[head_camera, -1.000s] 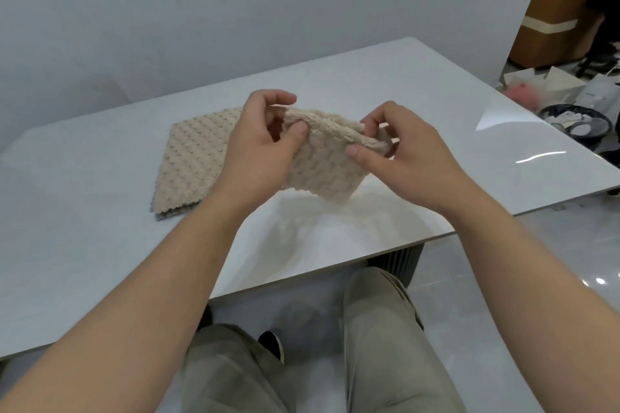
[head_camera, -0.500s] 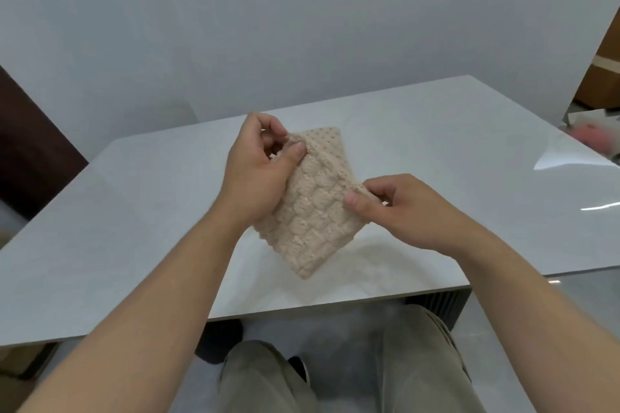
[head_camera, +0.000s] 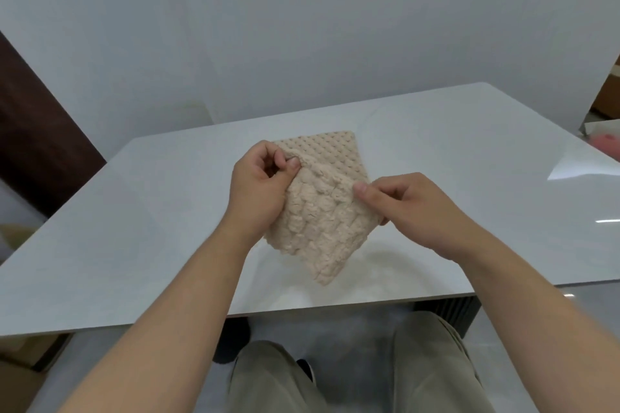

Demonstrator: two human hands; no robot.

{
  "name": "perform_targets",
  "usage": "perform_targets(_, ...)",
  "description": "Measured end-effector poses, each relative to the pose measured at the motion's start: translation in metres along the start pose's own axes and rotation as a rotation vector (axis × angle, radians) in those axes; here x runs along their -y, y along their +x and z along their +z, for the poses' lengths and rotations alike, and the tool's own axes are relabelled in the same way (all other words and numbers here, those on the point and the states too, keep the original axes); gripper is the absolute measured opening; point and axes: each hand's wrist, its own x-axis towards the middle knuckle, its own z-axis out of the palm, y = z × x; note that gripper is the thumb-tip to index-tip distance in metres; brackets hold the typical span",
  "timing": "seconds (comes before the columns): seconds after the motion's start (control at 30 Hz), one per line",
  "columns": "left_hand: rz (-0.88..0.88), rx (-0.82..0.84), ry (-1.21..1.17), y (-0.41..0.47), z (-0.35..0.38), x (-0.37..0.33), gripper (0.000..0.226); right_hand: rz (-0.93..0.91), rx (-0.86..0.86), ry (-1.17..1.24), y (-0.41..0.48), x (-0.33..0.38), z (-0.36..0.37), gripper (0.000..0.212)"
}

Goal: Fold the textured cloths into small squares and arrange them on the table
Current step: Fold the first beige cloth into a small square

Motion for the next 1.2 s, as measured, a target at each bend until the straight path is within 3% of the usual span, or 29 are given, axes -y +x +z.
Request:
perform_targets(0.13,0.033,0.008,-0.012,-0.001,0.005,-0.006,0.033,0.059,-0.220,0.224,0.006,-0.002,0.009,0.032)
perform_targets(0.23,0.032,0.072,0.004,-0.004,0.008,-0.015,0.033,0.068,-0.324,0.287,0.012,-0.007,0.012,0.014)
perform_targets(0.47,0.017,0.266,0.055,-0.009,-0.001,-0.018,0.028,0.060,-0.484,0.151,0.020,-0.021,0.011,0.009)
perform_targets(0.7,0.078,0.462,0.341,-0.011,-0.006,-0.014,0.063,0.070,-0.509,0.249,0.025,-0.024,0.009,0.018)
perform_targets(0.77,0.048,0.491,0.320,-0.009,-0.006,-0.015,0.062,0.117,-0.475,0.366,0.027,-0.023,0.011,0.023)
perform_targets(0.9,-0.164,0.478,0.066,-0.007,-0.006,-0.022,0.043,0.177,-0.458,0.450,0.029,-0.026,0.014,0.025)
perform_targets(1.2,-0.439,0.534,-0.031,0.000,-0.001,-0.018,0.029,0.213,-0.519,0.466,0.031,-0.032,0.017,0.029)
